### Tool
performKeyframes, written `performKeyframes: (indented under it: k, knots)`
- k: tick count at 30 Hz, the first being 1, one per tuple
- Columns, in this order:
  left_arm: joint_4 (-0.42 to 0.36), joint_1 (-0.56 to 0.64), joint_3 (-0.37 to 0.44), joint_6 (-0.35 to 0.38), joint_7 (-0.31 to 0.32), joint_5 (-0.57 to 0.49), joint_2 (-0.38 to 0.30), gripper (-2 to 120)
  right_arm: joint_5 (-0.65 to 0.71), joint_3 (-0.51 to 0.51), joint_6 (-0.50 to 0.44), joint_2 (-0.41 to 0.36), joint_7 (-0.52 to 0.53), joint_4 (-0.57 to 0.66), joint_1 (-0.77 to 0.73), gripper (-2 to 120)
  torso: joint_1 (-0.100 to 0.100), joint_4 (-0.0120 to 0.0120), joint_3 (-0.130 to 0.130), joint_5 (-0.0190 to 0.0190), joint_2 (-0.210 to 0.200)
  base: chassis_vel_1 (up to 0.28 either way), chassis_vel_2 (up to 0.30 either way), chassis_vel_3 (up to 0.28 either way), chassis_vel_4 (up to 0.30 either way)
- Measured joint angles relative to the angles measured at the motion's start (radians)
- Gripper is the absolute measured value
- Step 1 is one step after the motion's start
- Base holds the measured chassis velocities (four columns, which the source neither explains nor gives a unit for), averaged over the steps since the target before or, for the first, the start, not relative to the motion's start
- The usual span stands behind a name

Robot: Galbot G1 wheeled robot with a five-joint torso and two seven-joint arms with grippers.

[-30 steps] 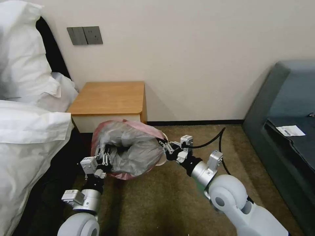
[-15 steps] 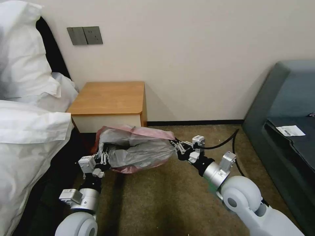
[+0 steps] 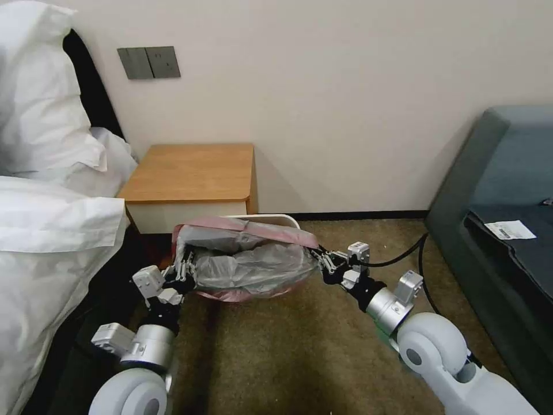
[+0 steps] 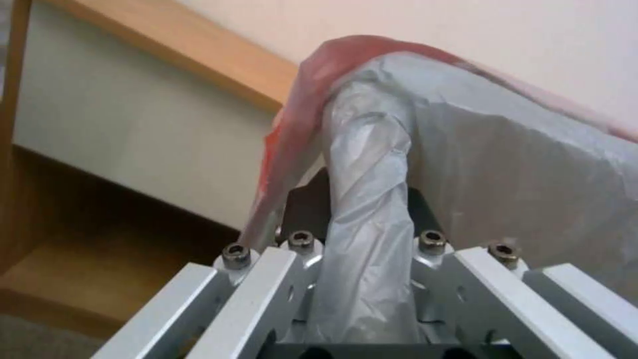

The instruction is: Pick up the garbage bag from the table and place it over the trash can.

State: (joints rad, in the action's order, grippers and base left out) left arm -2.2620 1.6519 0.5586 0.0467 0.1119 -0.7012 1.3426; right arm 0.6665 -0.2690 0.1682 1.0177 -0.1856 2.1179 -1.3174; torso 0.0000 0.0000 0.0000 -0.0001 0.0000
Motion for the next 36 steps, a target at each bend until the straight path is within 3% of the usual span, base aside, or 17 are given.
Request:
performKeyframes:
  k: [10,14,18,20,24,36]
  knots:
    - [0.010,-0.006,-0.001,0.040,0.015,0.013,0.007,11,-0.108,-0.024,-0.042,0.009,-0.058,0.008,-0.020,48,0.000,0.0002,0.000,0.0003,0.000,0.000,0.000,0.000,0.000]
    - [0.033,-0.011,0.001,0.035,0.020,0.060,0.003,11,-0.182,-0.033,-0.084,0.013,-0.096,0.023,-0.043,68,0.000,0.0000,0.000,0.0000,0.000,0.000,0.000,0.000,0.000]
    - [0.040,-0.011,-0.004,0.030,0.019,0.082,0.002,11,-0.218,-0.041,-0.102,0.015,-0.107,0.024,-0.037,76,0.000,0.0000,0.000,0.0002,0.000,0.000,0.000,0.000,0.000]
    - [0.055,-0.004,-0.014,0.027,0.006,0.128,0.000,11,-0.259,-0.057,-0.124,0.015,-0.122,0.021,-0.025,90,0.000,0.0000,0.000,0.0001,0.000,0.000,0.000,0.000,0.000]
    - [0.076,0.001,-0.020,0.019,-0.009,0.197,-0.009,11,-0.269,-0.066,-0.130,0.015,-0.127,0.012,-0.027,99,0.000,0.0000,0.000,0.0000,0.000,0.000,0.000,0.000,0.000]
    - [0.076,-0.021,-0.028,-0.001,0.045,0.270,-0.007,11,-0.289,-0.013,-0.132,0.030,-0.106,-0.092,-0.016,100,0.000,0.0000,0.000,0.0001,0.000,0.000,0.000,0.000,0.000]
